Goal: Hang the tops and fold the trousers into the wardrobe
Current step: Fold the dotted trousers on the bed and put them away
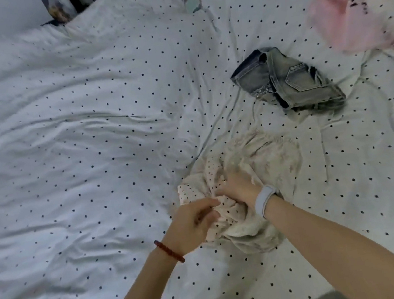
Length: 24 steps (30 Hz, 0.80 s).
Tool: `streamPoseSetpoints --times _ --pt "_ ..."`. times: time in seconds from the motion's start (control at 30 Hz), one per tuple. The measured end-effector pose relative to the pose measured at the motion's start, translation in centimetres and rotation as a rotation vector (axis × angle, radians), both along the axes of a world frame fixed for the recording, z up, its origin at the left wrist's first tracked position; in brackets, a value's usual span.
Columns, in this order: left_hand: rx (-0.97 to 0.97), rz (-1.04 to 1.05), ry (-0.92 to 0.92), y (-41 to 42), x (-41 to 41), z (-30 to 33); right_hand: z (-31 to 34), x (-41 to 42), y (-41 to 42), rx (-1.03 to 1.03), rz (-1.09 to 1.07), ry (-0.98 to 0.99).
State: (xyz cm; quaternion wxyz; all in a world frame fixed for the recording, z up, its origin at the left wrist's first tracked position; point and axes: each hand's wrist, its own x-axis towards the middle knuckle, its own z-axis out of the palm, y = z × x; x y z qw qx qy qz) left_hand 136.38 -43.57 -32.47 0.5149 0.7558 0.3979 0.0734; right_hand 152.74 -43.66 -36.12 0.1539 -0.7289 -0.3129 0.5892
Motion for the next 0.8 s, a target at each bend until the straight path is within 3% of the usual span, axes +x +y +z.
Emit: streamPoseSetpoints --times 0.13,0.2,0.27,0.37,0.43,0.57,0.73,0.8 --pt "-0.209 0.027 -0.046 -3.5 -4.7 1.1 2.6 -2.8 -4.1 0.225 -0.149 -0.039" --pt "-0.403 0.127 -0.031 -4.4 -6.9 1.1 4.5 -3.3 -6.4 0.360 -0.158 -0.131" --pt "-0.622 0.322 -0.049 -4.9 -8.3 1.2 6.5 -4.2 -8.6 0.468 -0.062 -0.178" --pt "-1.030 0.637 -0.315 -5.0 -8.8 2.6 9.2 -7.3 -12.9 0.492 0.168 -0.104" --pt "-1.170 0.622 -0.433 -5.6 -9.1 3.4 10.0 -10.0 -15.6 0.444 0.258 -0.044" --pt "-0.922 0.612 -0.276 -7.5 -9.8 3.8 9.1 -12.9 -18.7 0.423 0.244 0.005" --pt "-0.723 0.410 -0.451 -6.8 -14.2 8.0 9.3 -13.4 -17.5 0.544 -0.359 -0.153" --pt "-0.708 0.327 -0.544 -6.6 -16.5 10.2 10.0 -13.5 -16.2 0.602 -0.431 -0.212"
